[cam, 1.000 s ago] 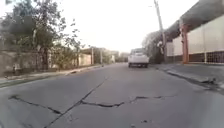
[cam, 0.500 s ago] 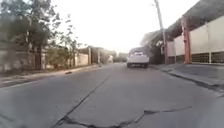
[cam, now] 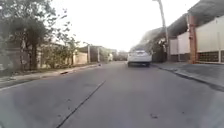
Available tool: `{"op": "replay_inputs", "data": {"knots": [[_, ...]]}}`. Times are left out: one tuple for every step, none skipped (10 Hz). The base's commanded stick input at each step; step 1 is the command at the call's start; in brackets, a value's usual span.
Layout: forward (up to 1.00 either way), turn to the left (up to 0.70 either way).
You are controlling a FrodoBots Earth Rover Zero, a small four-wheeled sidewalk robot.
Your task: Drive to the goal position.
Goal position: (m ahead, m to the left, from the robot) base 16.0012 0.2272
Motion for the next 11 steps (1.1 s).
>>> {"op": "replay_inputs", "data": {"knots": [[1.00,0.04],[1.00,0.04],[1.00,0.04],[1.00,0.04],[1.00,0.04],[1.00,0.04],[1.00,0.04],[1.00,0.04],[1.00,0.04],[1.00,-0.22],[1.00,-0.36]]}}
